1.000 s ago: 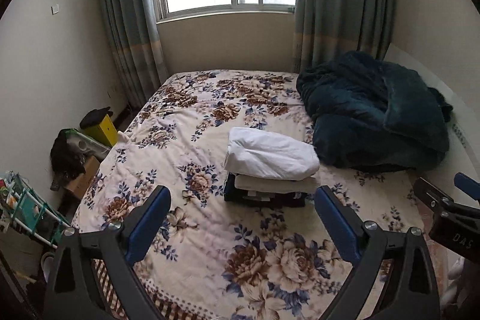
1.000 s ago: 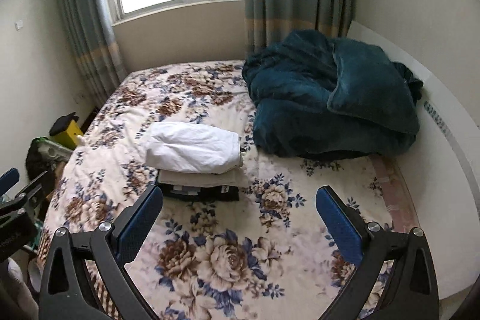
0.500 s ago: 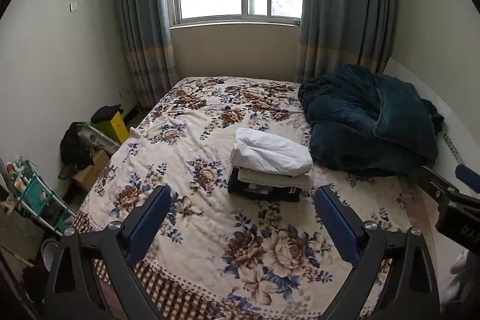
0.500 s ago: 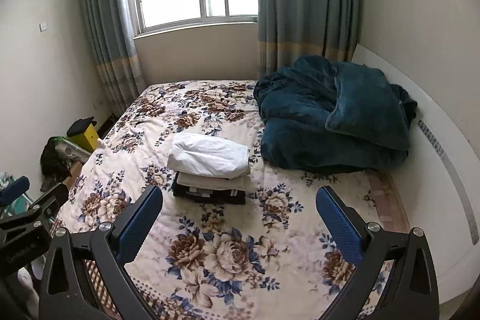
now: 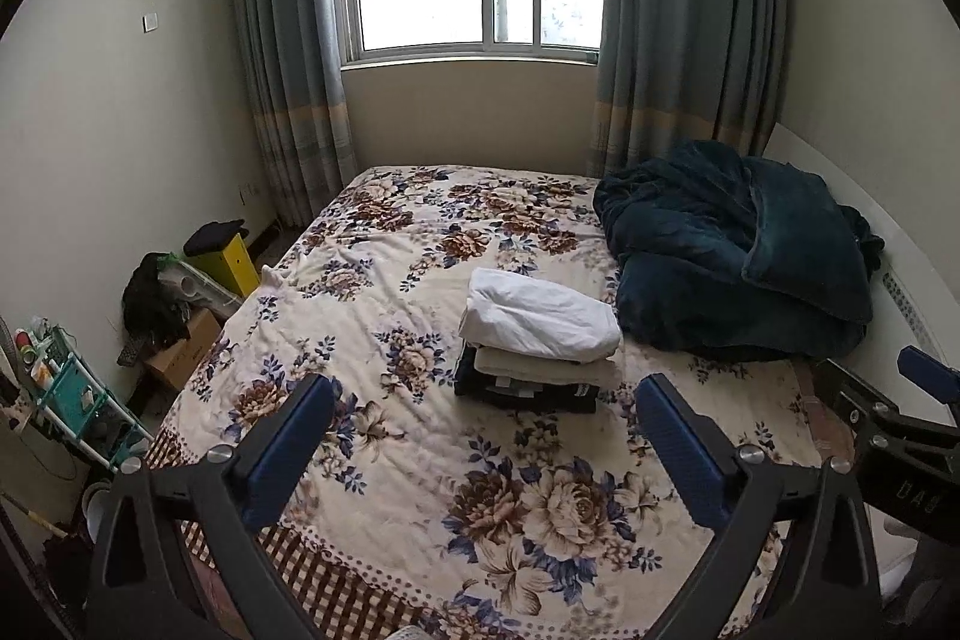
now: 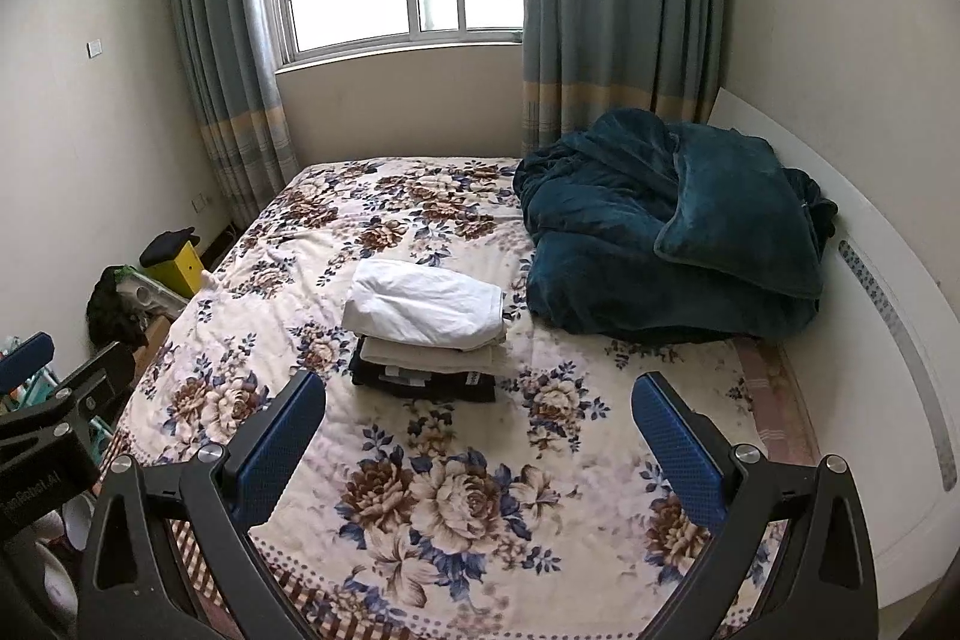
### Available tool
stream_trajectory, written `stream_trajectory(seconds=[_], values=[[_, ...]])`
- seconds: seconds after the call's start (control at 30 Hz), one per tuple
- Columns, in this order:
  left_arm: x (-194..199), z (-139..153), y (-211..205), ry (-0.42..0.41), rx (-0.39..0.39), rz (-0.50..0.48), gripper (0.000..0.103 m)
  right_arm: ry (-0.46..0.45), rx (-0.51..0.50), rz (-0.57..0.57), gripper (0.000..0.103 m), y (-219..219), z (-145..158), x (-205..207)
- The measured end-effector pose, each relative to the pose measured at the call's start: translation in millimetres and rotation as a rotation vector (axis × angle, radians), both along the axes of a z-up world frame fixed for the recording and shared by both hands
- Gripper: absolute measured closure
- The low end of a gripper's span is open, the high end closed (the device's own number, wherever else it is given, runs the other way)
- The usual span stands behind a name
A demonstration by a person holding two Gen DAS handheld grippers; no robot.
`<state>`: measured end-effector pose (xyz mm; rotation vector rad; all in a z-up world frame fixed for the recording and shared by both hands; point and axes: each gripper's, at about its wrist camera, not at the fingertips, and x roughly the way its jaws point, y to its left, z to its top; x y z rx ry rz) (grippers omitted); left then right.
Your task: Fold small clothes
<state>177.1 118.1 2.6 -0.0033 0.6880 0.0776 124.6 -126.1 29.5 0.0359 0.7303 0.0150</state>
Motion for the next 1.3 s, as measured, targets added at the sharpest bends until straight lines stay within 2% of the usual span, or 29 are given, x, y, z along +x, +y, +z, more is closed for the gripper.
stream_trajectory(seconds=[0.43, 1.3], values=[[-1, 5, -3, -0.022, 0.005, -0.003, 0.0, -0.01, 0.018, 0.002, 0.0, -8, 3, -2], [-9, 11, -2, -0.011, -0.002, 0.014, 0.0, -0.013, 0.003, 0.024, 0.0, -11, 5, 2]])
